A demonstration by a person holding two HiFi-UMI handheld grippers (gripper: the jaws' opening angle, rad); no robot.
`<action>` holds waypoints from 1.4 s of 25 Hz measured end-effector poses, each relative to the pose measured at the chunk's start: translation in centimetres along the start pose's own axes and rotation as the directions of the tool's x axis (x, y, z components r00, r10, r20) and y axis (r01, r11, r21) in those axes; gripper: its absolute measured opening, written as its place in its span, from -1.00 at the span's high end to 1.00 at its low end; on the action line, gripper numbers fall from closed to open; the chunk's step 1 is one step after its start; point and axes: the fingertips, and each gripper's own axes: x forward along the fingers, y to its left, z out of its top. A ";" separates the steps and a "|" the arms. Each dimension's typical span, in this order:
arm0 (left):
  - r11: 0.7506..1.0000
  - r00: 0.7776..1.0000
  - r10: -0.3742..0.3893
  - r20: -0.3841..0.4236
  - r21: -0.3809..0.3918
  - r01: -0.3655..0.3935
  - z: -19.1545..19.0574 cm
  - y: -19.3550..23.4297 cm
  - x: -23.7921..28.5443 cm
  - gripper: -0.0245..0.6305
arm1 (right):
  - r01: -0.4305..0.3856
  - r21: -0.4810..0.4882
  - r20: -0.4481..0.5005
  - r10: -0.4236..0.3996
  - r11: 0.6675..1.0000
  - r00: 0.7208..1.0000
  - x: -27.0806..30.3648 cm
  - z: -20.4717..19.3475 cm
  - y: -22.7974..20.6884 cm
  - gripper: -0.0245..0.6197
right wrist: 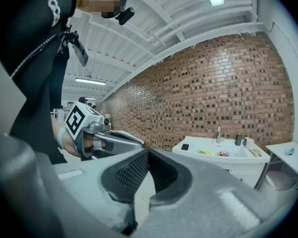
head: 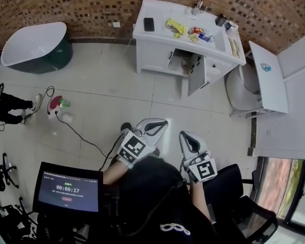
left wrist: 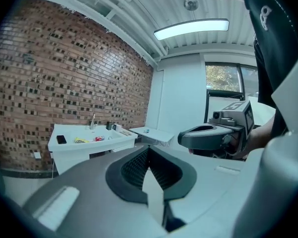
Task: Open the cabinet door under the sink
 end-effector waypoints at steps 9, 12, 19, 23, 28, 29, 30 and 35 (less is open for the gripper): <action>0.996 0.996 -0.080 -0.048 0.031 0.081 -0.3 -3.3 0.4 0.88 | 0.061 0.061 0.017 -0.062 0.996 0.998 -2.5 -1.3 -0.5 0.95; 0.996 0.995 -0.082 -0.054 0.033 0.084 -0.5 -4.7 1.0 0.88 | 0.058 0.072 0.010 -0.059 0.996 0.998 -3.9 -2.2 -0.8 0.95; 0.995 0.992 -0.087 -0.093 0.034 0.091 -1.1 -5.6 1.6 0.88 | 0.059 0.113 0.023 -0.062 0.992 0.998 -4.3 -2.6 -3.0 0.95; 0.995 0.990 -0.087 -0.109 0.033 0.091 -0.8 -5.3 2.5 0.88 | 0.062 0.112 0.044 -0.068 0.992 0.997 -3.5 -2.0 -4.4 0.95; 0.994 0.989 -0.099 -0.107 0.037 0.103 -2.2 -6.7 4.7 0.88 | 0.038 0.046 0.048 -0.040 0.998 0.998 -4.5 -3.5 -4.8 0.95; 0.993 0.989 -0.102 -0.105 0.039 0.107 -2.4 -6.9 5.0 0.88 | 0.037 0.035 0.045 -0.038 0.999 0.998 -4.7 -3.9 -4.8 0.95; 0.993 0.989 -0.106 -0.104 0.041 0.110 -2.5 -7.2 5.3 0.88 | 0.037 0.029 0.044 -0.038 0.999 0.998 -5.0 -4.1 -4.9 0.95; 0.991 0.986 -0.127 -0.103 0.037 0.132 -1.9 -8.5 6.9 0.88 | 0.050 0.033 0.038 -0.052 0.998 0.998 -6.9 -4.2 -5.7 0.95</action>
